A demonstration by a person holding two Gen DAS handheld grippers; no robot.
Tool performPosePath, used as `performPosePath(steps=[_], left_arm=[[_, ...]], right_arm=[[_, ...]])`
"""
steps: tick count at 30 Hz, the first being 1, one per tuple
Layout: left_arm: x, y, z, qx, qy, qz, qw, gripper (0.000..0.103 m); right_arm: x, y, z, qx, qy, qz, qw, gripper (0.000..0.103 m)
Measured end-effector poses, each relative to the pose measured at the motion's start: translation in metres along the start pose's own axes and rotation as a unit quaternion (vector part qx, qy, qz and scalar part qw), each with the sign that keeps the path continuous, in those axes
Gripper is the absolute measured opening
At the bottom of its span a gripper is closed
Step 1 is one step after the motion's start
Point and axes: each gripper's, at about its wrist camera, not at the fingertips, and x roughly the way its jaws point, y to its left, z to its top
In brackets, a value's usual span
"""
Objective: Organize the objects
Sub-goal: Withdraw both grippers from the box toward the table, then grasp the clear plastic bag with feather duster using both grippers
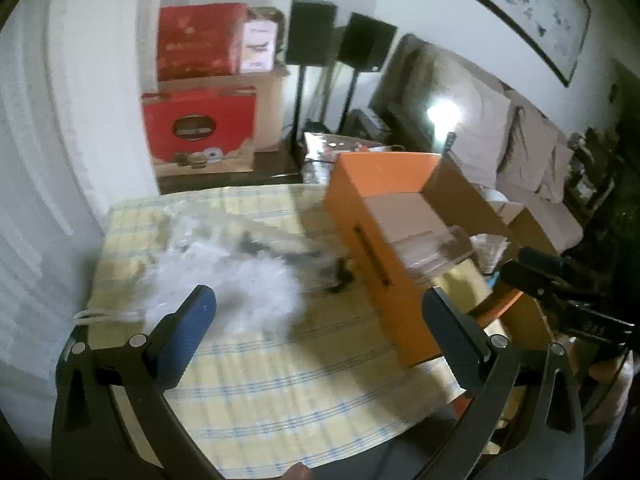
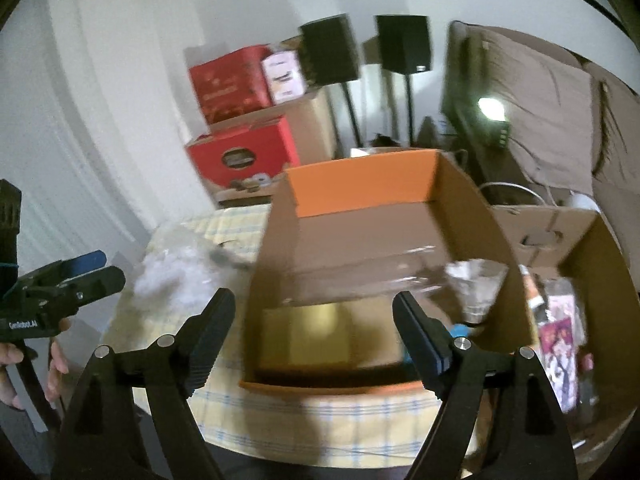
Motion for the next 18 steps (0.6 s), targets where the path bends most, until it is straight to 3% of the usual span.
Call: performPosePath(steps=[8,18], left_arm=[[-0.010,0.043,-0.012,-0.012,0.000,0.026,0.9996,0.103],[-0.001,0.107,-0.029,-0.076,0.010,0.050,0.9958,0.103]], right_arm=[[0.022,0.044,0.003,-0.026,0.011,0.028,0.999,0.083],[0.058,0.090,0.001,-0.052,0.028,0.057,0.997,0.083]])
